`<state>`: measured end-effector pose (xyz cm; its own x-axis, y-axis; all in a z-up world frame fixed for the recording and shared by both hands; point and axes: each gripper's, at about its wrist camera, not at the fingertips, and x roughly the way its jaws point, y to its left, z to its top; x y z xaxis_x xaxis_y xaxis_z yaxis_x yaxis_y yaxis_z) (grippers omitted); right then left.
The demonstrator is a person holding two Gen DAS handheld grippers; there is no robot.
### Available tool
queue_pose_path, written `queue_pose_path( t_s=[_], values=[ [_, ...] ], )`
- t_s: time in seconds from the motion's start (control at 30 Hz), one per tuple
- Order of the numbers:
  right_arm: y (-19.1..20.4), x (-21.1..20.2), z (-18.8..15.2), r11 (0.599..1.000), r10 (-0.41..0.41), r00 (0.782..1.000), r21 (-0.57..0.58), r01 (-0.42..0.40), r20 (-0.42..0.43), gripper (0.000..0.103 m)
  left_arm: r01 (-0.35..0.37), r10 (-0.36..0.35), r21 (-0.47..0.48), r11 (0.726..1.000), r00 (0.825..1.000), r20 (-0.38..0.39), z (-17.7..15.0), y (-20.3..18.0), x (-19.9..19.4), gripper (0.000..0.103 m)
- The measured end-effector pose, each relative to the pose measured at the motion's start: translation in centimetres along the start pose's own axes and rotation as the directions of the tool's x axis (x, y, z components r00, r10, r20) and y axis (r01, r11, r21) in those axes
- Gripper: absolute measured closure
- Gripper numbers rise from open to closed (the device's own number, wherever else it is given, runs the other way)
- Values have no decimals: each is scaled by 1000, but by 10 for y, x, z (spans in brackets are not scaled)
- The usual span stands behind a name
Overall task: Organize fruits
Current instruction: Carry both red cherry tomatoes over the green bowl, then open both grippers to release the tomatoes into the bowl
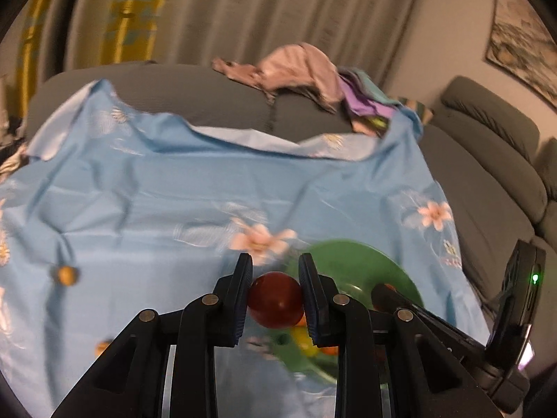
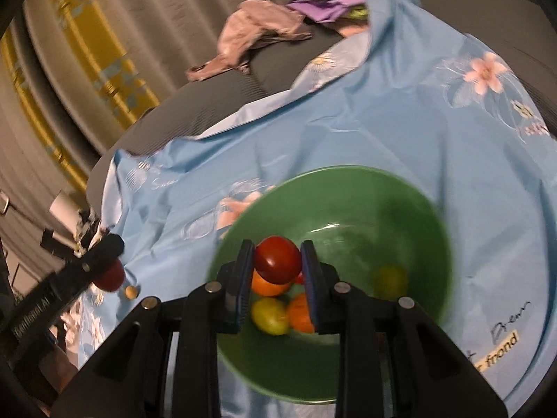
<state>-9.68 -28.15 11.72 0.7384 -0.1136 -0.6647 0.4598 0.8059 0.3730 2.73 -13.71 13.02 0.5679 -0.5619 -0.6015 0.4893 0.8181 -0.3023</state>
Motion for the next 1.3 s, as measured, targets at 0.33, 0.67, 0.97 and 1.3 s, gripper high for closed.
queue_pose_path(
  t_s=[0.33, 0.67, 0.97, 1.3],
  values=[
    [-42, -6, 6, 990, -82, 997, 112, 80, 9, 74, 66, -62, 39, 997, 994, -86, -14, -44, 34, 76],
    [-56, -2, 5, 986, -97, 995, 136, 98, -10, 74, 135, -122, 75, 988, 980, -156, -29, -69, 53, 76],
    [-59, -9, 5, 983, -107, 994, 151, 105, 6, 60, 193, -180, 54, 980, 965, -190, -32, -72, 56, 70],
    [-35, -9, 7, 992, -94, 995, 82, 92, 21, 53, 92, -87, 40, 995, 991, -100, -13, -31, 9, 68]
  ],
)
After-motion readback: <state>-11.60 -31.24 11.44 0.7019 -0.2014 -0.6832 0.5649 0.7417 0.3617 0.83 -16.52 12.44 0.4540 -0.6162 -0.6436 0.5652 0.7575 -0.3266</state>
